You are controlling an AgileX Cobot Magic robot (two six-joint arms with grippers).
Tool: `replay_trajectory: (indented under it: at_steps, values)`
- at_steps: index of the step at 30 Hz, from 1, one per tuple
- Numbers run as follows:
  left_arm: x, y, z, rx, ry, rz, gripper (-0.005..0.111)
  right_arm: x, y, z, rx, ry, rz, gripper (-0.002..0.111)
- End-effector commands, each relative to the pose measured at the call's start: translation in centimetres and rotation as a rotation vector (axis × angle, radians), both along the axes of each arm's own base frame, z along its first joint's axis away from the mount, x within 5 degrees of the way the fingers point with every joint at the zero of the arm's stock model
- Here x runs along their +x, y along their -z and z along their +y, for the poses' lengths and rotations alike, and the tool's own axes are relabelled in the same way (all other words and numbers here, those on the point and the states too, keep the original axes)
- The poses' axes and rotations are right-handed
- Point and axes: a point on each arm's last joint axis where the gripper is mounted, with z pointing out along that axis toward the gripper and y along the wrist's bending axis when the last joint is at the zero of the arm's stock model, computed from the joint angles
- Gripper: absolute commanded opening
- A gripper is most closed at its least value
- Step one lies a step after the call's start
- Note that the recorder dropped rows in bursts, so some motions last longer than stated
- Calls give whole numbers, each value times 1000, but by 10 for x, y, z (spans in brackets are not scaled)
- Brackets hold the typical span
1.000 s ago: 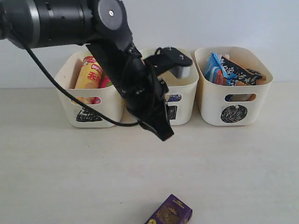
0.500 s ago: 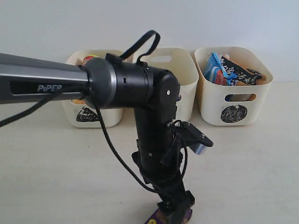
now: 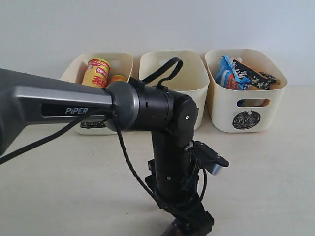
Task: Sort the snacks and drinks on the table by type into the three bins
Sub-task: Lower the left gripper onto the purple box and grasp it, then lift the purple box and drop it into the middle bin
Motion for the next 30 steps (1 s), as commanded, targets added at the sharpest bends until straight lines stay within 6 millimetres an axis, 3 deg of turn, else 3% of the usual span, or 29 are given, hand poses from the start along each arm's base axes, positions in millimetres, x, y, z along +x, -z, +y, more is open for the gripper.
replay_trajectory:
  at_steps: [1,4,6,9,10,11,16,23,30]
  values:
    - [2,24,1,55,23,-24,87,0,1,0,-1,3,-8,0]
    - [2,24,2,58,32,-29,85,0,1,0,-1,3,-8,0]
    - [2,24,2,58,34,-29,75,0,1,0,-1,3,-8,0]
    - [2,24,2,55,55,-30,38,0,1,0,-1,3,-8,0]
    - [2,22,1,51,59,-33,15,0,1,0,-1,3,-8,0]
    - [2,22,1,45,90,-35,4,0,1,0,-1,3,-8,0]
    - [6,-2,-2,-30,92,-106,4,0,1,0,-1,3,-8,0]
    - [15,-73,-3,-135,106,-284,4,0,1,0,-1,3,-8,0]
    - [55,-139,7,-346,-25,-564,4,0,1,0,-1,3,-8,0]
